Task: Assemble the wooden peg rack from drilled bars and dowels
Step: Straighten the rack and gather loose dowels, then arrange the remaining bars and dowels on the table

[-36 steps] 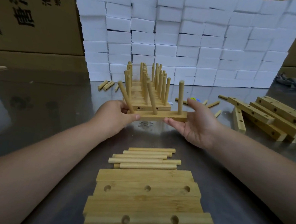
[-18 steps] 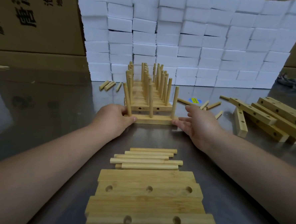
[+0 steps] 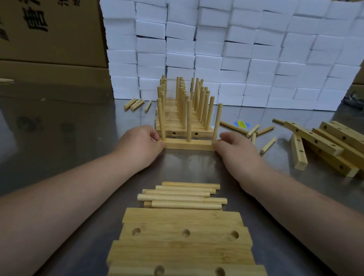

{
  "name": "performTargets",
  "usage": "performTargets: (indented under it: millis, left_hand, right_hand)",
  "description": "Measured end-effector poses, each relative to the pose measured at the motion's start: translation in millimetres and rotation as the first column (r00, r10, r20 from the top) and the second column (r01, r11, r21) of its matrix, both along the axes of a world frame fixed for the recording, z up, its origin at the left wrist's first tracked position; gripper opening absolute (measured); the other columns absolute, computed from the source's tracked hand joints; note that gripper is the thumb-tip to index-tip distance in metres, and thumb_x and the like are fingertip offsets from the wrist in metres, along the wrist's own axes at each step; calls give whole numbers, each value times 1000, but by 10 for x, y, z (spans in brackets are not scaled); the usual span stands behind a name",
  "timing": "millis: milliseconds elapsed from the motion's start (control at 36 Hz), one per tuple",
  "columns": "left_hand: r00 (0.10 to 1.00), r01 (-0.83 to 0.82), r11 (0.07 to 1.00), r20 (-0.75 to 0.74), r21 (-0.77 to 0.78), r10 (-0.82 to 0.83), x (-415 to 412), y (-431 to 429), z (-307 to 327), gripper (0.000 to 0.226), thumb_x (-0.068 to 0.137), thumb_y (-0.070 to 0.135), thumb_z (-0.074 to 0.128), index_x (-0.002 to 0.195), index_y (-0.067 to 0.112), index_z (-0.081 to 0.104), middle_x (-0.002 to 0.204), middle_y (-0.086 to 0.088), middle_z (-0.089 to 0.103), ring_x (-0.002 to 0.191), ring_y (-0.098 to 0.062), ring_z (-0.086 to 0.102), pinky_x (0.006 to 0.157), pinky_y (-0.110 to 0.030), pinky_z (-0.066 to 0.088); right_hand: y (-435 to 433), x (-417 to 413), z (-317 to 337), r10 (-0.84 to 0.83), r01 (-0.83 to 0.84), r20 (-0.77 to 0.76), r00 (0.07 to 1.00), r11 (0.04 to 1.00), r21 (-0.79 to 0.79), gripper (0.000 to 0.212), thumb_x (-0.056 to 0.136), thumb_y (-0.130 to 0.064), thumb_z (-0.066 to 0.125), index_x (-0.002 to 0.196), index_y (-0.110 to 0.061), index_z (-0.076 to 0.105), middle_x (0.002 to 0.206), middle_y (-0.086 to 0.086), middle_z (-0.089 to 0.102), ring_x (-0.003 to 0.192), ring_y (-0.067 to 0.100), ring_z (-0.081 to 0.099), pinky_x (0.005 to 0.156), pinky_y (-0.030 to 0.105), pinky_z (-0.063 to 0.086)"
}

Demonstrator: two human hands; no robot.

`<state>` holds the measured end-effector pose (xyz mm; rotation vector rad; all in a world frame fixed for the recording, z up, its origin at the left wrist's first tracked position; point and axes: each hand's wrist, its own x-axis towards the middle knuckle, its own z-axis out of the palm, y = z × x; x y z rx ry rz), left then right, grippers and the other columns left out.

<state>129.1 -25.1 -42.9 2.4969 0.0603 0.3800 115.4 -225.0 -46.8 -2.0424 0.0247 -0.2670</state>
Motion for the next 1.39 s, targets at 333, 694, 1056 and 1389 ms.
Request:
performTargets:
  millis: [333,694,1056,1389]
  left_hand:
    - [997,-61,984,66,170,50,-30,-4,17,25,92,29,49,107,24,69,102,2,67,98,-20,57,71,-26,40]
    - [997,63,991,35,119,-67,-28,-12,2,12,89,29,50,95,25,60,87,10,59,80,-12,53,61,-26,36]
    - [949,314,913,-94,259,-300,-41,-32,-7,41,91,39,51,130,28,51,100,9,48,104,-15,40,90,-31,37]
    - [797,555,818,-183,-153,-576,-223,-111,157,25,80,48,55,89,31,72,98,14,67,95,-1,58,86,-23,43]
  right_hand:
    - [84,-164,76,235,-252,-111,966,737,-627,42,94,-39,44,129,-16,47,130,3,48,115,20,46,89,28,35]
    - [35,-148,100,280,-333,-181,943,806,-490,49,99,-44,28,143,-25,37,150,-2,34,137,17,28,98,22,20]
    - [51,-157,130,287,-343,-188,939,815,-467,46,99,-43,31,140,-25,42,151,-3,31,139,14,24,105,25,19]
    - [35,-139,96,245,-293,-166,955,863,-412,43,97,-44,37,134,-26,50,142,-1,46,131,18,38,89,22,24]
